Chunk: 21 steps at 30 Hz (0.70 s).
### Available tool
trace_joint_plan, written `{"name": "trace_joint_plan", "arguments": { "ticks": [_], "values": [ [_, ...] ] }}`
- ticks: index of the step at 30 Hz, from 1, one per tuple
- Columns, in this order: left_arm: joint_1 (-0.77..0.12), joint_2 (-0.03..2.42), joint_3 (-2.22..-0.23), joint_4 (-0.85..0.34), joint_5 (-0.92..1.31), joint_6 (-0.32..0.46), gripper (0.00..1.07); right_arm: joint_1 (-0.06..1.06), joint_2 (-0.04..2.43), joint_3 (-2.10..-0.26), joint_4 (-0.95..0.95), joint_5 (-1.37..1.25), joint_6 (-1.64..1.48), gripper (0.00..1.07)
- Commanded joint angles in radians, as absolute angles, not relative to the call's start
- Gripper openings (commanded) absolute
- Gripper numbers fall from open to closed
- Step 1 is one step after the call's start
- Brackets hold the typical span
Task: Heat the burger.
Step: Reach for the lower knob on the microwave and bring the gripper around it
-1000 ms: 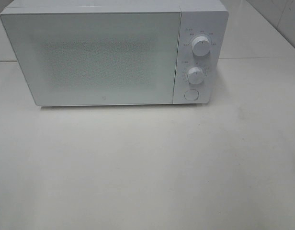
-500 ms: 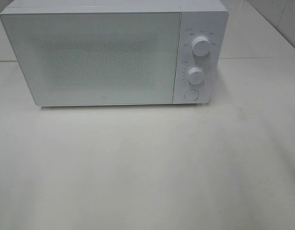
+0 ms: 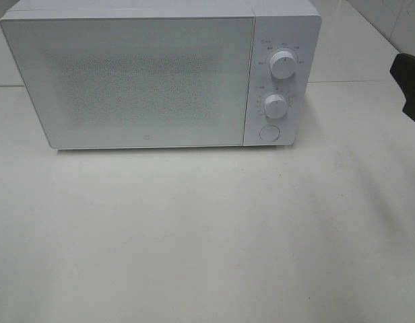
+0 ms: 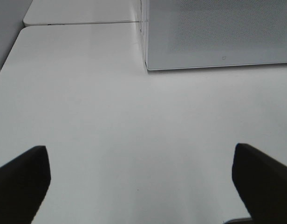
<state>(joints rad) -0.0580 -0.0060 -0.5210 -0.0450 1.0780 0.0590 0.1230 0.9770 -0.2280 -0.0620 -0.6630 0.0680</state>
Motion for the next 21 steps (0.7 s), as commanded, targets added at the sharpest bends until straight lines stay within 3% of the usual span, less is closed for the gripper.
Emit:
{"name": "trace_joint_plan", "arguments": {
  "ticks": [1, 13, 21],
  "values": [
    [-0.056, -0.029, -0.519, -0.054, 1.069, 0.057, 0.98, 0.116, 1.081, -0.227, -0.062, -0.785, 0.061, 0.75],
    [-0.056, -0.029, -0.519, -0.054, 1.069, 0.057, 0.98, 0.131, 1.237, -0.227, 0.067, -0.901, -0.009, 0.75],
    [-0.056, -0.029, -0.519, -0.054, 1.069, 0.057, 0.98, 0.297, 1.237, -0.179, 0.333, -1.035, -0.247, 0.75]
  ]
}}
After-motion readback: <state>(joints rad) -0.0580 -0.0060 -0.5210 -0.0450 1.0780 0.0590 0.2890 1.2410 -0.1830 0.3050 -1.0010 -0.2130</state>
